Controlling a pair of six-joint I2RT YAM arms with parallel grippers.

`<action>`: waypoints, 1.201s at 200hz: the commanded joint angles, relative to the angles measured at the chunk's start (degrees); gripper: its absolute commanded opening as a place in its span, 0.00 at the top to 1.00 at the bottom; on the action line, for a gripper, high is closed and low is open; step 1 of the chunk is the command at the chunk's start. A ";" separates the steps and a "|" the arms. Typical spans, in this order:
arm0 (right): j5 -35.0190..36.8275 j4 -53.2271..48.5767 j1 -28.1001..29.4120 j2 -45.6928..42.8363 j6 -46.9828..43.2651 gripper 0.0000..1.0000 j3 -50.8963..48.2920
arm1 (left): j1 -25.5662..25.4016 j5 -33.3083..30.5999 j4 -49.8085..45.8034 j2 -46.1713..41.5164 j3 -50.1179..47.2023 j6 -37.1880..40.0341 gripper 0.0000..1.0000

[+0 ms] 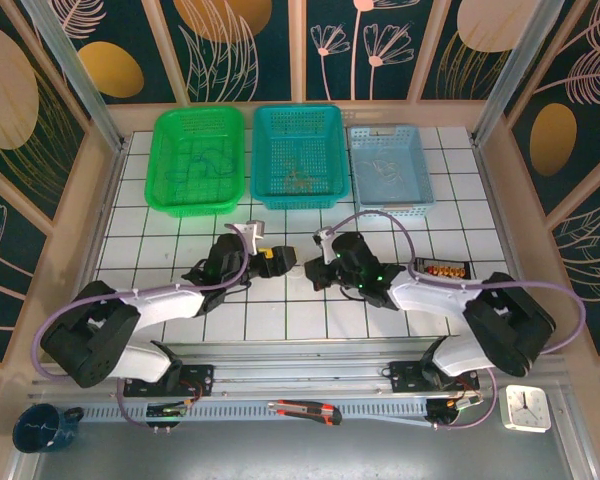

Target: Untangle the cables

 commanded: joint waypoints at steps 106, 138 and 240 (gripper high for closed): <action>0.02 -4.04 0.41 -6.38 0.89 1.00 1.84 | 0.29 8.30 15.09 4.17 0.70 -5.17 0.56; 0.38 -3.97 0.37 -6.64 0.97 1.00 1.81 | 0.34 9.78 17.96 5.06 0.57 -6.60 0.61; 3.93 -5.05 -2.84 -9.41 1.02 1.00 -2.54 | 0.50 3.35 16.51 1.24 0.24 -7.21 1.00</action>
